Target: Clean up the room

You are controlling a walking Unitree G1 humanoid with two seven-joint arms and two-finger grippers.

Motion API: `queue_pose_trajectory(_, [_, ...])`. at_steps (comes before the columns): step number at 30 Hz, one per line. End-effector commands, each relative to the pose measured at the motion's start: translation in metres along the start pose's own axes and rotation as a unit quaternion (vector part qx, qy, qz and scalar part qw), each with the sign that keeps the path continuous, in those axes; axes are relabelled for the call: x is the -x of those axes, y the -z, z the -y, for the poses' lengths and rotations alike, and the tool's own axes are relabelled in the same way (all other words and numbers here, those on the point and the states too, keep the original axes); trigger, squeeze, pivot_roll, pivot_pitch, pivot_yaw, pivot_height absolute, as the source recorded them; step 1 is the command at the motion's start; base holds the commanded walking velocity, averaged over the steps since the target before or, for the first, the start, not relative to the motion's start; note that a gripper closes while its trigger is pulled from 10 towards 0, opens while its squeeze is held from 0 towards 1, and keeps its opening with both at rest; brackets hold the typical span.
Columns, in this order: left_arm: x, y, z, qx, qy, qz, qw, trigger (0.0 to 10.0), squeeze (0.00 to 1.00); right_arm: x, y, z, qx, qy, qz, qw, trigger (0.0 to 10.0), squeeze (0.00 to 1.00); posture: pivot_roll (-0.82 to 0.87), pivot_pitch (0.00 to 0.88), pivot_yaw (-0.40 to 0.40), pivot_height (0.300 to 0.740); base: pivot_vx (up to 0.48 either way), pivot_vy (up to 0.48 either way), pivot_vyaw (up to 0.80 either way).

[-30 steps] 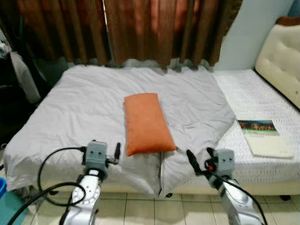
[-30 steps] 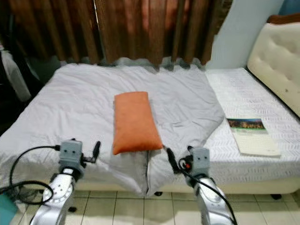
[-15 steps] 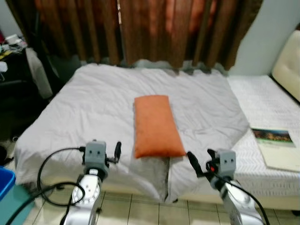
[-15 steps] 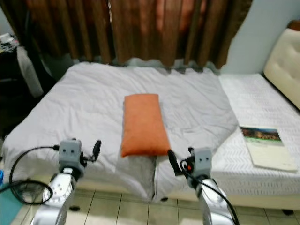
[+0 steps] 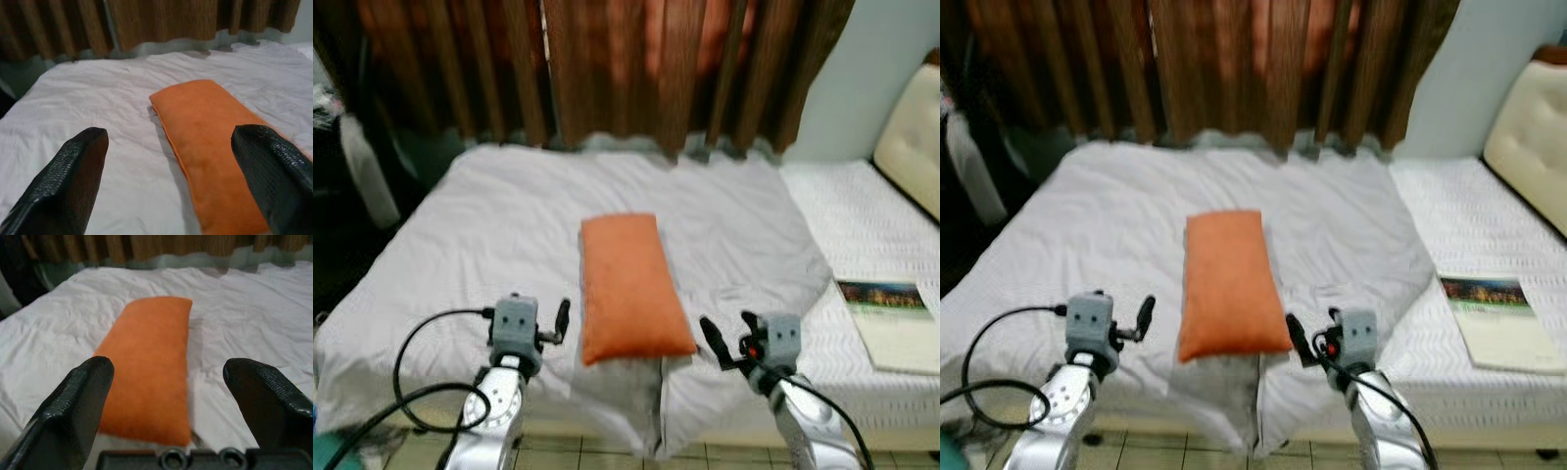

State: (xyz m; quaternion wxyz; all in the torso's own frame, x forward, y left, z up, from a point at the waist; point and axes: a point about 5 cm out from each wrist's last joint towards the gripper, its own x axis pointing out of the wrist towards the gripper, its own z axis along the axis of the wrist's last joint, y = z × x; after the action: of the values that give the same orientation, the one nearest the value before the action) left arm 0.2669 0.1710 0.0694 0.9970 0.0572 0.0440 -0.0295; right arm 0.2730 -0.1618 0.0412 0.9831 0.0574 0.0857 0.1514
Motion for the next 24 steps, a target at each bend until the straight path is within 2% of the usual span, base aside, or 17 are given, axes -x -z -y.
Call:
queue_pose_trajectory(1, [-0.003, -0.003, 0.006, 0.005, 0.010, 0.005, 1.000, 10.0, 0.00, 0.002, -0.003, 0.008, 0.010, 0.009, -0.001, 1.000, 10.0, 0.00, 0.02, 0.000, -0.027, 0.740, 0.480, 0.000, -0.76])
queue_pose_trajectory(11, [-0.004, -0.002, 0.007, 0.011, 0.007, 0.003, 1.000, 10.0, 0.00, 0.001, -0.002, 0.007, 0.009, -0.001, -0.002, 1.000, 10.0, 0.00, 0.02, 0.000, -0.024, 0.740, 0.480, 0.000, -0.08])
queue_pose_trajectory(20, [-0.001, 0.000, 0.008, 0.017, 0.007, -0.002, 1.000, 10.0, 0.00, -0.005, 0.003, -0.002, 0.021, -0.030, -0.028, 0.999, 10.0, 0.00, 0.03, 0.000, -0.036, 0.740, 0.480, 0.000, 0.45])
queue_pose_trajectory(23, [-0.002, 0.002, 0.007, 0.024, 0.012, -0.006, 1.000, 10.0, 0.00, -0.007, 0.004, -0.004, 0.013, -0.035, -0.032, 0.999, 10.0, 0.00, 0.03, 0.000, -0.036, 0.740, 0.480, 0.000, 0.00])
queue_pose_trajectory(24, [-0.007, 0.009, 0.001, 0.040, 0.012, -0.034, 0.999, 10.0, 0.00, -0.013, 0.005, -0.008, -0.018, -0.035, -0.041, 0.998, 10.0, 0.00, 0.04, 0.025, -0.037, 0.740, 0.000, 0.000, 0.00])
